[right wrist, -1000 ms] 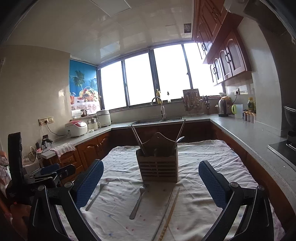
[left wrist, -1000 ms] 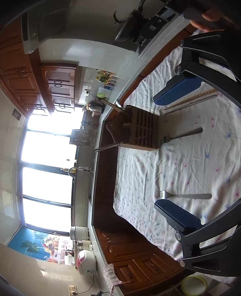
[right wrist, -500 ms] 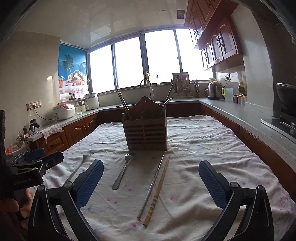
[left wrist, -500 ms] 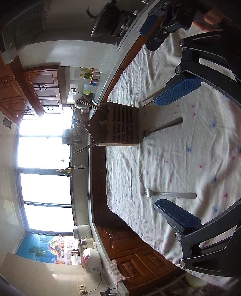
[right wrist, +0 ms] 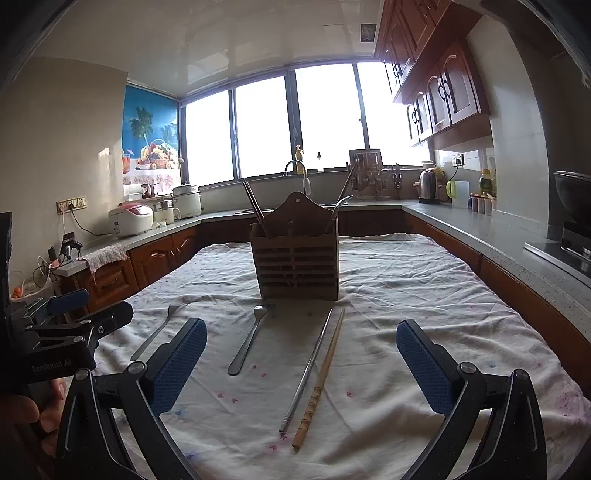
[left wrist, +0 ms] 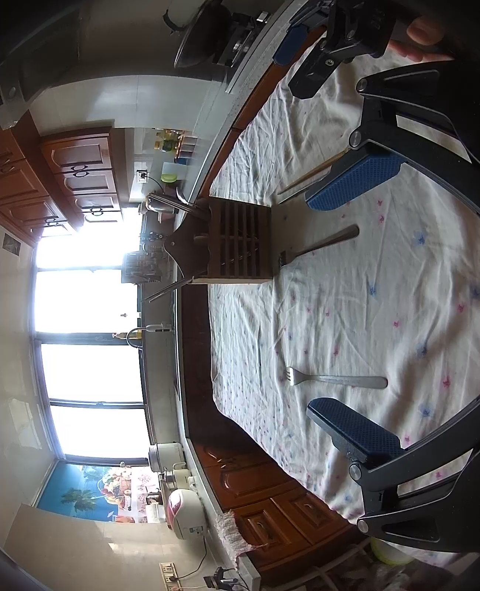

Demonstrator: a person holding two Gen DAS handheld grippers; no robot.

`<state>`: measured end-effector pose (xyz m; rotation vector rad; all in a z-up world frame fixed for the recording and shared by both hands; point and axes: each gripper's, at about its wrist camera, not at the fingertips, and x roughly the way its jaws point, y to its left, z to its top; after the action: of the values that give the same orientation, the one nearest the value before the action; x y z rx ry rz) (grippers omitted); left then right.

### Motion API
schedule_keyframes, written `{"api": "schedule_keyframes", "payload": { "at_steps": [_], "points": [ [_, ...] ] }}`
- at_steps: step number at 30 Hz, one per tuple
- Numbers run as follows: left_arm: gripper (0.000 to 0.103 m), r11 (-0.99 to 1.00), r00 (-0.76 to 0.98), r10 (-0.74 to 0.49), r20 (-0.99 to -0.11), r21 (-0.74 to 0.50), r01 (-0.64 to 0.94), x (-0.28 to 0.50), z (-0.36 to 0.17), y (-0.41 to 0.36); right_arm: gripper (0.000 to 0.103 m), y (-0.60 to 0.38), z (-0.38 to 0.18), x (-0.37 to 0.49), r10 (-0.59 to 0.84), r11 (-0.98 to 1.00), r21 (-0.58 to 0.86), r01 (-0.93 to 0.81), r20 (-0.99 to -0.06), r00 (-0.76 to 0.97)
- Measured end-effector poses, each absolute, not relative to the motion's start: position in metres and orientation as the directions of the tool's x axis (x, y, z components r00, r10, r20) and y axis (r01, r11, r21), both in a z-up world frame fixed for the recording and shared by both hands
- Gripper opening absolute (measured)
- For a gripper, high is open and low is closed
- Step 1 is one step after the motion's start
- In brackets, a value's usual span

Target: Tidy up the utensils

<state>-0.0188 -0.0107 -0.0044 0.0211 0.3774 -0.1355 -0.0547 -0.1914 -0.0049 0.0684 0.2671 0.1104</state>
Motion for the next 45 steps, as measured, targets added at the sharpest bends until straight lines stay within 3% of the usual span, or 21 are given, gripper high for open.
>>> {"api": "schedule_keyframes", "payload": {
  "at_steps": [45],
  "points": [
    [0.103, 0.992, 0.921, -0.122, -0.369, -0.012, 0.127, -0.0204, -0.0007, -0.0079, 0.103, -0.1896, -0.0053, -0.0504, 0.117, 0.992, 0.077, -0.100, -0.268, 0.956]
  ]
}}
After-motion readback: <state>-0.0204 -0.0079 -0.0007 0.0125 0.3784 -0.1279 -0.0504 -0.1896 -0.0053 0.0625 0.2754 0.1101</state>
